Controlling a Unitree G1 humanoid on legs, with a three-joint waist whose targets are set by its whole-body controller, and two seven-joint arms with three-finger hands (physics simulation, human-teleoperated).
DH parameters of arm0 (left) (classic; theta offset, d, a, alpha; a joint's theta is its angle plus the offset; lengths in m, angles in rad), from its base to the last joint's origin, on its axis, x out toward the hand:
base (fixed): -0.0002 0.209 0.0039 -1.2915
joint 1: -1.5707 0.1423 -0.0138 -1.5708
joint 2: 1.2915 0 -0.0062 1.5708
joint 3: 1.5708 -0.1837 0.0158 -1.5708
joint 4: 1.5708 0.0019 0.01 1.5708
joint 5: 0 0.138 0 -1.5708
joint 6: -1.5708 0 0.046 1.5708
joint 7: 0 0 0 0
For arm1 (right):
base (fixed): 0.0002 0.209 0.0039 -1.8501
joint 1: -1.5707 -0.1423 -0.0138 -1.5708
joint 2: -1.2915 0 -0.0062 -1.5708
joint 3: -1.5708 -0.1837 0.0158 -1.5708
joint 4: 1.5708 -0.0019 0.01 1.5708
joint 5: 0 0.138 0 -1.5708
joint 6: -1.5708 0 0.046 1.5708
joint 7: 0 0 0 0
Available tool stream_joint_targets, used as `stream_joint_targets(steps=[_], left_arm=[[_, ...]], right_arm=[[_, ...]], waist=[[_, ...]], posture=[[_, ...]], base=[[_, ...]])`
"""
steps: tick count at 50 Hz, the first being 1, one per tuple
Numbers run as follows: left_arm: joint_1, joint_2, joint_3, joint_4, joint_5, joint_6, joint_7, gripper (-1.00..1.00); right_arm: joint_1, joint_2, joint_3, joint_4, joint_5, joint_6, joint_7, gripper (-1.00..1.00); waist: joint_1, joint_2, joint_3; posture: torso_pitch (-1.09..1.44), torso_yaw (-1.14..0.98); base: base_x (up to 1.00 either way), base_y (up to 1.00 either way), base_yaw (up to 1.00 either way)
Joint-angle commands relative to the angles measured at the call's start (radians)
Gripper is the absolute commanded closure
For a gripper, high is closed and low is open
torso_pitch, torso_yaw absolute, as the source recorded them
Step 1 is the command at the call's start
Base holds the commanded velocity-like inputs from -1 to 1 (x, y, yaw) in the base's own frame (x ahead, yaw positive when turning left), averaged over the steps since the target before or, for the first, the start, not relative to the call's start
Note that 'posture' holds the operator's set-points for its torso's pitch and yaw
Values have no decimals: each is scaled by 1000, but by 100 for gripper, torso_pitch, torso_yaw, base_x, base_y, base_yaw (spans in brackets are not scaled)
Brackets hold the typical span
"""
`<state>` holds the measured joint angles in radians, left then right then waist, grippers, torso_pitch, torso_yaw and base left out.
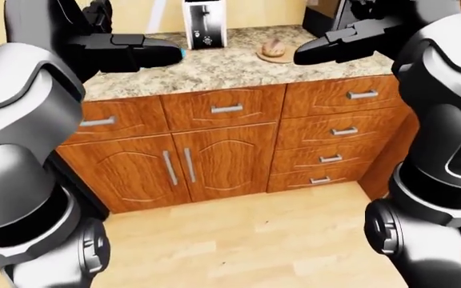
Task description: Place all breads on the cutting board.
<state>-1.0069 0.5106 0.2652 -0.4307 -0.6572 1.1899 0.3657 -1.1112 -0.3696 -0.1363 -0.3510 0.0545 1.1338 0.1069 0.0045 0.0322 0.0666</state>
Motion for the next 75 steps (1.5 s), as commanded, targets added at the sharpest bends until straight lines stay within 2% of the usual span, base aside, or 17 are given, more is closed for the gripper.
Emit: stream_joint_targets(steps=[1,6,16,19,20,21,22,30,33,44,48,56,62,63,69,70,75], left_arm=[[-31,7,5,-19,3,-34,-7,-100],[-35,4,8,-26,2,-22,-5,-100],[-36,1,8,-30,11,-19,-12,-100],[-35,-1,7,-35,11,-15,-13,-100],[-36,-1,8,-35,11,-15,-13,-100],[-35,-1,8,-34,13,-17,-15,-100],[-33,-1,7,-33,14,-20,-16,-100],[-34,-3,8,-34,18,-19,-19,-100],[-34,-4,8,-37,18,-15,-19,-100],[-31,-3,9,-32,26,-23,-25,-100],[-30,-5,8,-34,28,-21,-27,-100],[-23,-10,-2,-31,41,-31,-35,-100],[-30,-12,5,-40,37,-15,-32,-100],[-32,-12,6,-40,37,-13,-31,-100],[-33,-10,9,-40,36,-10,-32,-100],[-34,-11,9,-41,36,-9,-31,-100],[-33,-11,7,-39,38,-11,-32,-100]], right_arm=[[-35,-14,-19,-23,-13,-31,-12,-100],[-35,-13,-22,-23,-9,-37,-12,-100],[-33,-18,-7,-22,-24,-40,-1,-100],[-30,-18,-5,-23,-32,-43,6,-100],[-29,-18,-5,-23,-34,-43,7,-100],[-29,-18,-5,-25,-36,-41,8,-100],[-30,-17,-5,-26,-38,-40,9,-100],[-29,-8,-9,-23,-46,-46,14,-100],[-27,-7,-8,-23,-47,-49,15,-100],[-25,-5,4,-17,-70,-53,28,-100],[-24,1,4,-15,-78,-54,31,-100],[-26,7,-10,-17,-75,-57,28,-100],[-28,6,-11,-22,-69,-53,25,-100],[-29,7,-13,-23,-66,-53,22,-100],[-24,-2,-5,-31,-62,-61,20,-100],[-23,-3,-1,-30,-65,-62,21,-100],[-22,0,0,-30,-70,-65,27,-100]], waist=[[-4,5,-20],[13,-93,-35],[-7,-21,-16],[-21,43,-30],[-26,74,-61],[-12,42,-29],[-19,60,-21],[4,-16,-26],[15,-86,-43],[-6,-26,-23],[-17,51,-50],[-22,25,-2],[-8,-78,-13],[-5,-27,-7],[-10,-24,-23],[-2,-17,-51],[1,-41,-36]], posture=[[0,0],[0,0],[0,0],[0,0],[0,0],[0,0],[0,0],[0,0],[0,0],[0,0],[0,0],[0,0],[0,0],[0,0],[0,0],[0,0],[0,0]], base=[[28,0,0],[29,0,0],[30,0,0],[30,0,0],[30,0,0],[29,1,0],[30,2,0],[30,1,0],[29,1,0],[29,4,0],[30,15,0],[10,4,0],[0,0,0],[0,0,0],[0,0,1],[0,0,27],[0,0,62]])
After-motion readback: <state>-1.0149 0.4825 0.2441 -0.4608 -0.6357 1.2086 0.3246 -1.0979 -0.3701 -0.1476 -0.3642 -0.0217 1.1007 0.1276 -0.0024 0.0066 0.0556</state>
